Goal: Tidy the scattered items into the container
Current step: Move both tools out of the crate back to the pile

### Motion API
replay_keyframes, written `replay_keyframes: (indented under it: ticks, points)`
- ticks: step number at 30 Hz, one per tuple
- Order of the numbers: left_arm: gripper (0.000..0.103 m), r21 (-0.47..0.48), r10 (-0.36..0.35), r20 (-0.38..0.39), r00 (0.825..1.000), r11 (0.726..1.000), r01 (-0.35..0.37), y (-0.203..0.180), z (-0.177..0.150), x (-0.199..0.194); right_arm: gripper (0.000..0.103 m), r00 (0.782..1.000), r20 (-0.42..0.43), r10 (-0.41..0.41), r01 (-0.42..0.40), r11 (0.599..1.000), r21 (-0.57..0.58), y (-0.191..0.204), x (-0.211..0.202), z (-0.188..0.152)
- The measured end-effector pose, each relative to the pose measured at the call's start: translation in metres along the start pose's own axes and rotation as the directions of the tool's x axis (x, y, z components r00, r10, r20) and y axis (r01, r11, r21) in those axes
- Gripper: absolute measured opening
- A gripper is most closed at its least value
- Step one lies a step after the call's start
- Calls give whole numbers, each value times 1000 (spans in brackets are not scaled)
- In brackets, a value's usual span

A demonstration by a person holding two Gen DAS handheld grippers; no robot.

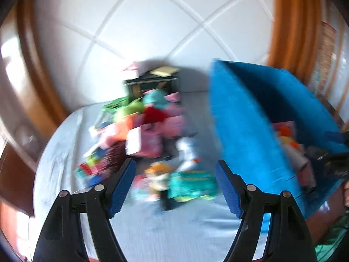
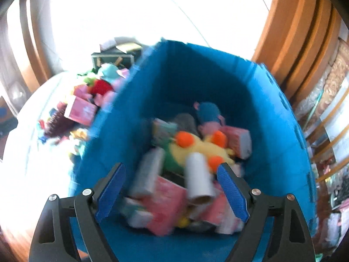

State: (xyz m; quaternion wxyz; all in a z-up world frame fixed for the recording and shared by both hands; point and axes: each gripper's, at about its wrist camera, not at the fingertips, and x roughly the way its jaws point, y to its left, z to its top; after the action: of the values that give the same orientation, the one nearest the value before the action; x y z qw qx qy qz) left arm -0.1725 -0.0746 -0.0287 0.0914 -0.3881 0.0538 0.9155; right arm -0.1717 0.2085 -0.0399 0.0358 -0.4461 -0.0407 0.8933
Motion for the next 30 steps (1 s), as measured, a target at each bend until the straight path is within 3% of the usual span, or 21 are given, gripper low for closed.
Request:
replay_keyframes:
  ticks: [3, 5, 9, 14, 20, 25, 30]
  points:
    - [75, -53, 68, -4, 998, 996, -68, 74, -29, 2, 92, 997, 77, 19, -18, 1000, -10, 52, -15, 6]
    - [75, -81, 122, -2, 993, 989, -121, 125, -50, 4, 103, 988, 146, 45, -43, 999, -13, 89, -25, 8]
    - [75, -101, 234, 36, 971, 968, -230, 199, -90, 4, 103, 965, 251, 71, -69, 997, -17, 156, -32, 1]
    - [75, -154, 253, 10, 967, 956, -248, 264, -128, 14, 103, 959, 240, 149, -148, 989, -20, 217, -9, -12]
    - [75, -223, 220, -20, 975, 950, -219, 288, -160, 44, 103, 973, 133, 188, -193, 981, 23, 243, 49, -33]
    - [75, -260, 199, -76, 977, 942, -212, 290, -177, 79, 103, 986, 63, 157, -159, 987, 29, 244, 103, -48]
    - [75, -290, 168, -149, 974, 935, -206, 284, -186, 125, 103, 982, -15, 190, -189, 981, 43, 242, 155, -54]
